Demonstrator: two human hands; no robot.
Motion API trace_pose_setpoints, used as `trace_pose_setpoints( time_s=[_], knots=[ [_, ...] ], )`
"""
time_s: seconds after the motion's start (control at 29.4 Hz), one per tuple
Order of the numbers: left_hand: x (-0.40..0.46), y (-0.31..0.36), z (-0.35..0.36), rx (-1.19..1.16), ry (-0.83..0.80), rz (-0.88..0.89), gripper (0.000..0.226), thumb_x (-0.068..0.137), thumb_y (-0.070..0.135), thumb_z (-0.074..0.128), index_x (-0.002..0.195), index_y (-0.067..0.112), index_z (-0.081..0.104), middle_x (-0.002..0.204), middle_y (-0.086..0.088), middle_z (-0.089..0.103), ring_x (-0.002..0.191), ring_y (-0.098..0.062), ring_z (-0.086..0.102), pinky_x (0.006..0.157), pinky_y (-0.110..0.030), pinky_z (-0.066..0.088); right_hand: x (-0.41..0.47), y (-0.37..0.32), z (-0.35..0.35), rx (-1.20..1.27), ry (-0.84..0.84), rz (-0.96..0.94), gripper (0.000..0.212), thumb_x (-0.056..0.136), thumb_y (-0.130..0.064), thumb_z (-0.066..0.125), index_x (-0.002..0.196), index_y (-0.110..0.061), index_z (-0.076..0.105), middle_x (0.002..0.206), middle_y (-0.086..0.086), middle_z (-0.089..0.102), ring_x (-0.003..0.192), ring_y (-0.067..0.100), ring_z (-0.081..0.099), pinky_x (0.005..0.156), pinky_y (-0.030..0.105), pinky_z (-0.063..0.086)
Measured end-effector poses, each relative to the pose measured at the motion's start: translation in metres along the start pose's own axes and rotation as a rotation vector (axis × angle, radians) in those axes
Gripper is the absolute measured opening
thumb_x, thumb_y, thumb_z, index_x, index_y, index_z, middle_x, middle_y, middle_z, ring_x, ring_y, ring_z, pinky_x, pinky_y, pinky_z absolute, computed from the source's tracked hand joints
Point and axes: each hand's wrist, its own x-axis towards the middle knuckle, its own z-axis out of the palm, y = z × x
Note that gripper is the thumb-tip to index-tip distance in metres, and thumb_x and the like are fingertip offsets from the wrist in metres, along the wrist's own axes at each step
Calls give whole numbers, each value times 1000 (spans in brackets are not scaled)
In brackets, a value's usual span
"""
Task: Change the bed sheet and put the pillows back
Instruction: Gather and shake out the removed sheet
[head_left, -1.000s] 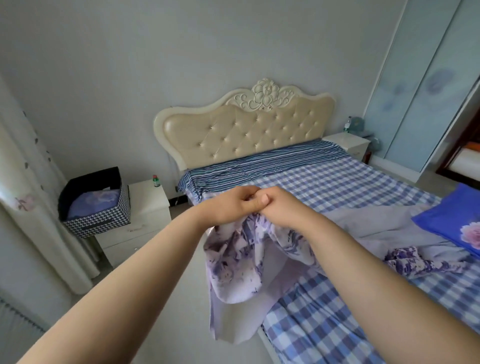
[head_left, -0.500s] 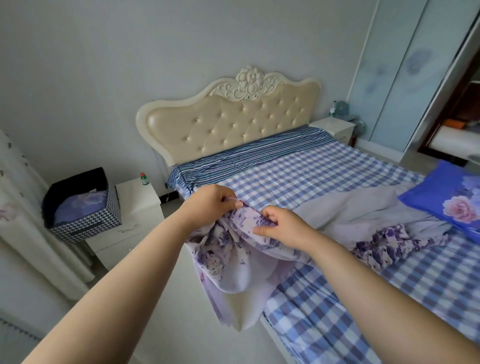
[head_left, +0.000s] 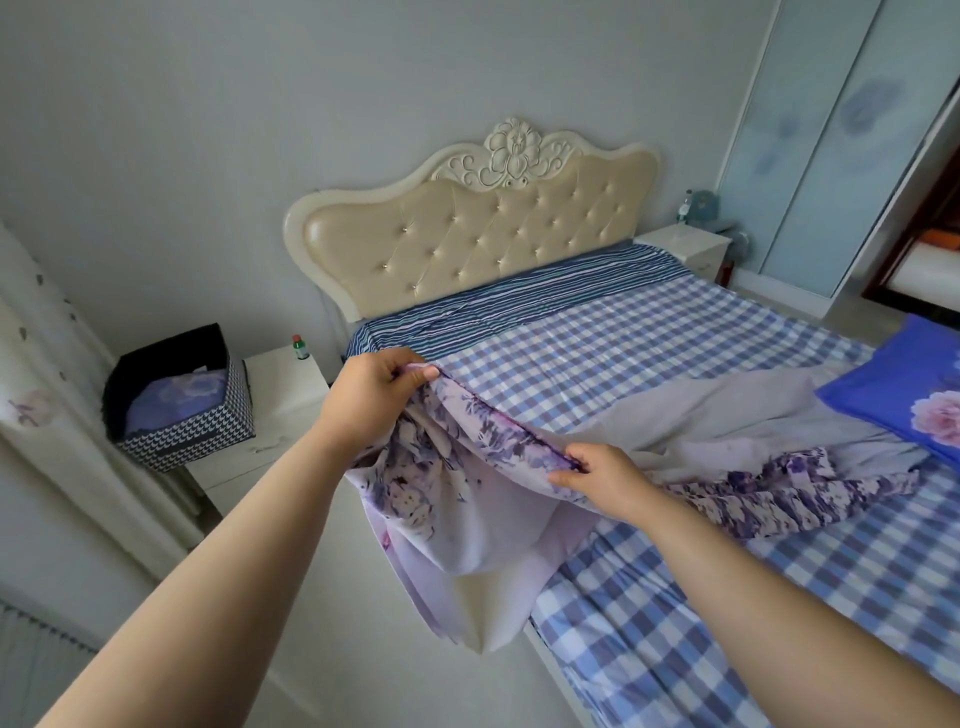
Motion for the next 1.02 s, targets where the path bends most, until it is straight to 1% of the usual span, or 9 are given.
trace_pose_setpoints(
  time_s=[0.14, 0.24, 0.31, 0.51, 0.65, 0.75, 0.85, 0.95, 1.02],
  knots=[
    [4, -1, 2, -45, 108, -56, 17, 88, 36, 65, 71, 37, 64, 69, 2, 66, 60, -7, 51, 53, -11, 37, 2, 24, 8, -66, 31, 27, 49, 83, -37, 68, 56, -21, 30, 53, -9, 28, 53, 8, 29, 53, 29, 22],
    [7, -3, 5, -57, 147, -82, 20, 88, 34, 64, 73, 22, 66, 68, -7, 63, 58, -7, 43, 50, -11, 33, 5, 35, 8, -49, 59, 68, 43, 87, -32, 66, 55, -23, 38, 52, -9, 35, 55, 9, 36, 54, 28, 27],
    [8, -1, 6, -86, 160, -86, 22, 89, 33, 63, 74, 17, 66, 65, -1, 59, 55, -3, 40, 50, -11, 33, 9, 37, 4, -26, 90, 64, 40, 88, -30, 66, 55, -28, 43, 53, -11, 42, 55, 4, 40, 53, 23, 30],
    [13, 10, 11, -87, 240, -66, 23, 88, 28, 66, 67, 34, 60, 59, 17, 57, 56, 8, 49, 52, -5, 36, 20, 45, -7, -18, 114, -5, 4, 91, -23, 62, 89, -26, 60, 84, -14, 58, 81, 10, 56, 65, 19, 40],
    [17, 13, 14, -118, 245, -84, 26, 88, 25, 66, 64, 35, 60, 56, 20, 57, 53, 9, 48, 51, -5, 35, 28, 62, -10, -66, 89, 61, 20, 93, -25, 58, 109, -15, 58, 102, -7, 58, 96, 17, 57, 76, 29, 43],
    [19, 11, 15, -169, 253, -85, 23, 89, 24, 65, 68, 34, 63, 60, 17, 58, 55, 8, 46, 55, -8, 38, 35, 74, -13, -118, 69, 127, 21, 93, -28, 57, 103, -10, 58, 97, -1, 61, 91, 21, 57, 73, 28, 41],
    [20, 7, 16, -205, 272, -97, 29, 90, 23, 62, 65, 35, 62, 54, 22, 54, 53, 7, 44, 52, -7, 35, 38, 82, -20, -161, 52, 170, 20, 92, -32, 60, 80, -17, 57, 73, -6, 57, 77, 20, 55, 57, 26, 36],
    [20, -2, 16, -237, 301, -110, 37, 91, 22, 61, 56, 32, 57, 48, 17, 41, 48, 2, 34, 47, -12, 29, 41, 91, -31, -161, 32, 200, 14, 93, -31, 58, 91, -17, 62, 80, -7, 57, 83, 21, 57, 64, 29, 39],
    [22, -9, 14, -250, 319, -124, 35, 91, 24, 61, 58, 18, 50, 55, 13, 34, 50, -1, 29, 48, -19, 26, 41, 98, -39, -180, 31, 234, 14, 94, -28, 58, 84, -18, 59, 77, -5, 56, 83, 21, 55, 65, 30, 41]
  ],
)
